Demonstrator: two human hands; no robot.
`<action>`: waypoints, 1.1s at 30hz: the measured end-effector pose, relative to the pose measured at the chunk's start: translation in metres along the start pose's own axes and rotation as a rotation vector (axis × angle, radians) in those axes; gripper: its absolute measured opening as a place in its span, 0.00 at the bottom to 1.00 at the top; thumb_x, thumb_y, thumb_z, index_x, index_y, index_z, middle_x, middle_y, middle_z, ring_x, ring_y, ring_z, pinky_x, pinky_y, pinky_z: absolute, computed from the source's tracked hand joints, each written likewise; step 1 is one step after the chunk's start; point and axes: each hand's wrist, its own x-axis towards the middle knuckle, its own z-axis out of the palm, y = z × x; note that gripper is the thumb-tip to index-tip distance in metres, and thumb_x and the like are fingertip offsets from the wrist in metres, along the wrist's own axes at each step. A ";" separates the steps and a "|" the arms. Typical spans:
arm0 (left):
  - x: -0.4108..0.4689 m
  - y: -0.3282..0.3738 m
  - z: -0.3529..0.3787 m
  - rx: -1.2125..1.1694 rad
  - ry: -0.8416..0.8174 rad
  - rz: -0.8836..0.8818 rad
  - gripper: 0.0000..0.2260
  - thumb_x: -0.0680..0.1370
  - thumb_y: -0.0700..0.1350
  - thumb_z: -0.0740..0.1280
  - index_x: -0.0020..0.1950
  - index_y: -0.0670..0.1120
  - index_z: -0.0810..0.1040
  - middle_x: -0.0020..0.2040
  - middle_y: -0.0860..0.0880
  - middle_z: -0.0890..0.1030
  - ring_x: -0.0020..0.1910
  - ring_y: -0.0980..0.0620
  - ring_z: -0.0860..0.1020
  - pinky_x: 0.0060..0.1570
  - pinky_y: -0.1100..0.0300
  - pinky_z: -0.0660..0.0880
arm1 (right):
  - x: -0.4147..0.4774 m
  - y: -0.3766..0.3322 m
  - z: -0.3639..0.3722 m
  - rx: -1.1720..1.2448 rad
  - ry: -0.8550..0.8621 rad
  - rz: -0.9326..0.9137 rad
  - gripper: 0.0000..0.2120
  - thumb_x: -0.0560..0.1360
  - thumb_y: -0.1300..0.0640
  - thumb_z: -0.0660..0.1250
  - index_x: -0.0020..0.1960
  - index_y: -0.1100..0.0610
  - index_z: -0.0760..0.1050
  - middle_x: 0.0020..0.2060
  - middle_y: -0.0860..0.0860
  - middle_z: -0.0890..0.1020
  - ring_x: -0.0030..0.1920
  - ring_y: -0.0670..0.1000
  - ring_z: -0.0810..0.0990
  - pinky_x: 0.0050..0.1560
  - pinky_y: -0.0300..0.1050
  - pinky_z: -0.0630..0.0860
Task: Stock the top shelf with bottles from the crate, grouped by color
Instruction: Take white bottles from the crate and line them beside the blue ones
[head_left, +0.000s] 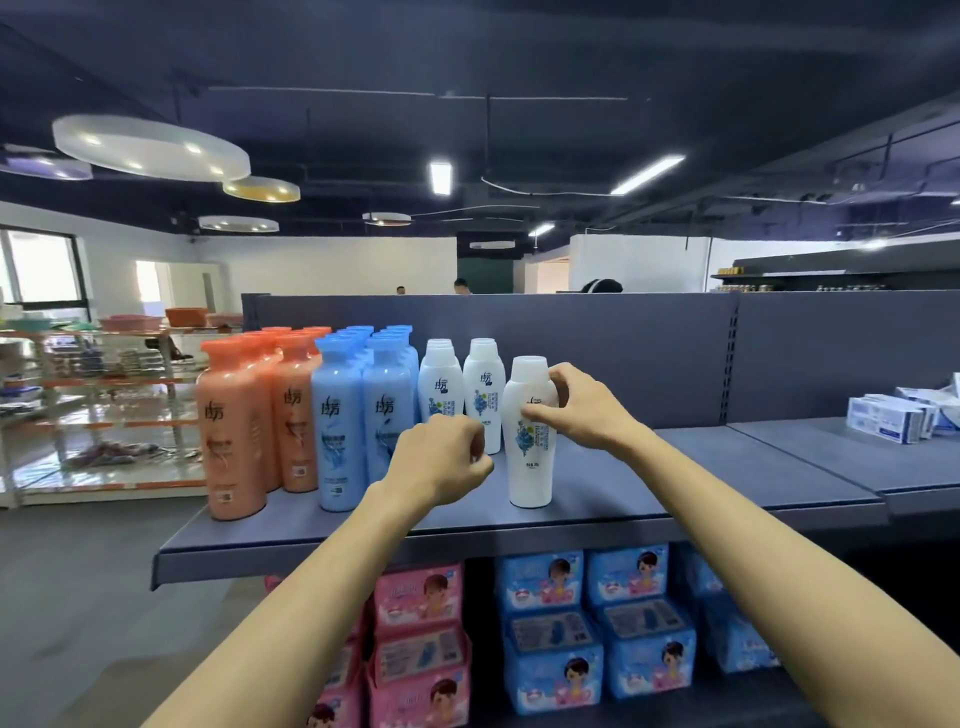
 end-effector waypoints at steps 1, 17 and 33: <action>0.000 0.000 0.002 -0.006 -0.005 0.001 0.04 0.72 0.49 0.64 0.40 0.50 0.76 0.38 0.53 0.80 0.39 0.48 0.77 0.38 0.58 0.71 | -0.007 0.001 0.008 -0.014 0.046 0.022 0.21 0.70 0.46 0.74 0.57 0.50 0.70 0.50 0.44 0.79 0.48 0.43 0.78 0.37 0.37 0.74; -0.003 -0.009 0.025 -0.023 -0.052 0.006 0.05 0.73 0.51 0.65 0.39 0.52 0.75 0.41 0.51 0.81 0.41 0.46 0.78 0.40 0.56 0.74 | -0.033 0.016 0.080 -0.222 0.202 0.288 0.34 0.63 0.42 0.80 0.55 0.59 0.66 0.54 0.57 0.79 0.55 0.60 0.78 0.42 0.46 0.69; 0.002 -0.028 0.048 -0.023 -0.051 -0.099 0.06 0.73 0.50 0.64 0.43 0.50 0.77 0.42 0.50 0.81 0.43 0.44 0.78 0.42 0.55 0.75 | 0.031 0.021 0.112 -0.139 0.137 0.311 0.35 0.64 0.46 0.80 0.59 0.62 0.67 0.57 0.59 0.77 0.57 0.61 0.78 0.45 0.48 0.72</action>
